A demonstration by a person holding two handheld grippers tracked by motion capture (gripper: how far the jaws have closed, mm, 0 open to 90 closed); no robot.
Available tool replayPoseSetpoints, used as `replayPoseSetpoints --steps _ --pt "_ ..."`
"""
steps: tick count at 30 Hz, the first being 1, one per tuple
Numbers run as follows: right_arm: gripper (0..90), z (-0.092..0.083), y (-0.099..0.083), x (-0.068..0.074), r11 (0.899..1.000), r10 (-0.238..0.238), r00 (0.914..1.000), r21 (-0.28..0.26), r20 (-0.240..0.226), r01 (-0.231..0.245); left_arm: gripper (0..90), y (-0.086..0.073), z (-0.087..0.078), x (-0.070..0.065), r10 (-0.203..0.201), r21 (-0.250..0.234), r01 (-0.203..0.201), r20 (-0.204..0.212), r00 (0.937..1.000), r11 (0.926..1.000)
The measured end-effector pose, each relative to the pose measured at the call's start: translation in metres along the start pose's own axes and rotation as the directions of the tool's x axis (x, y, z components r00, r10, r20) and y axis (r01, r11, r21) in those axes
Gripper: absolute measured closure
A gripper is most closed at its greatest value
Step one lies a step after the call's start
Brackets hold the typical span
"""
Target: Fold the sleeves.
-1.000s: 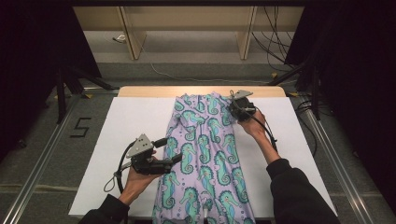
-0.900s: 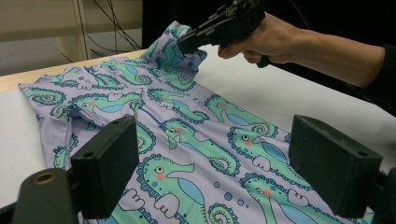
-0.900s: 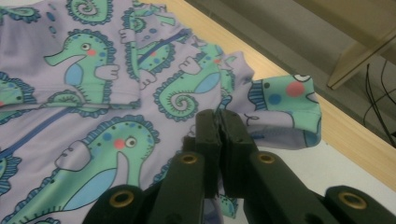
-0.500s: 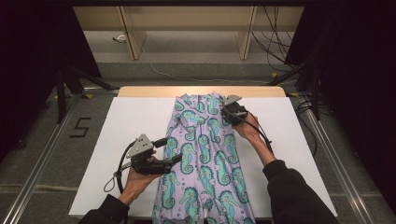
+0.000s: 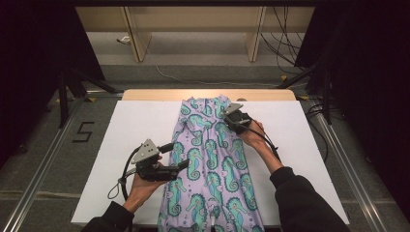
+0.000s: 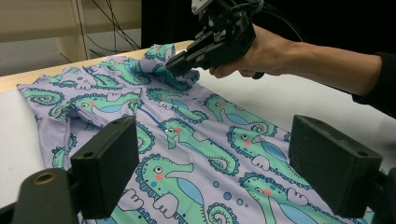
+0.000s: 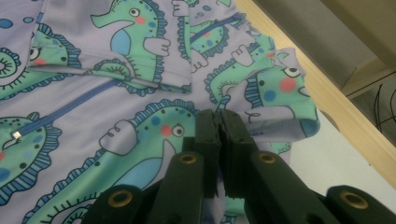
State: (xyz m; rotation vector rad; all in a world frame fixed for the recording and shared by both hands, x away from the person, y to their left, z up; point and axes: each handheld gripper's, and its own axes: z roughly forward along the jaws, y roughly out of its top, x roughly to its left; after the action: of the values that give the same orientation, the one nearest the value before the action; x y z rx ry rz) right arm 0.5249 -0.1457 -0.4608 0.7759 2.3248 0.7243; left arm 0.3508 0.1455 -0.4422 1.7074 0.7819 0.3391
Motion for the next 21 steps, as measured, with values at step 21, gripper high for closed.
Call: replayPoseSetpoints --steps 21 --pt "77.0 0.004 0.003 0.012 1.000 -0.025 0.9968 -0.017 -0.076 0.024 15.7 0.000 0.000 0.000 0.001 0.003 -0.001 0.000 1.0000 1.0000"
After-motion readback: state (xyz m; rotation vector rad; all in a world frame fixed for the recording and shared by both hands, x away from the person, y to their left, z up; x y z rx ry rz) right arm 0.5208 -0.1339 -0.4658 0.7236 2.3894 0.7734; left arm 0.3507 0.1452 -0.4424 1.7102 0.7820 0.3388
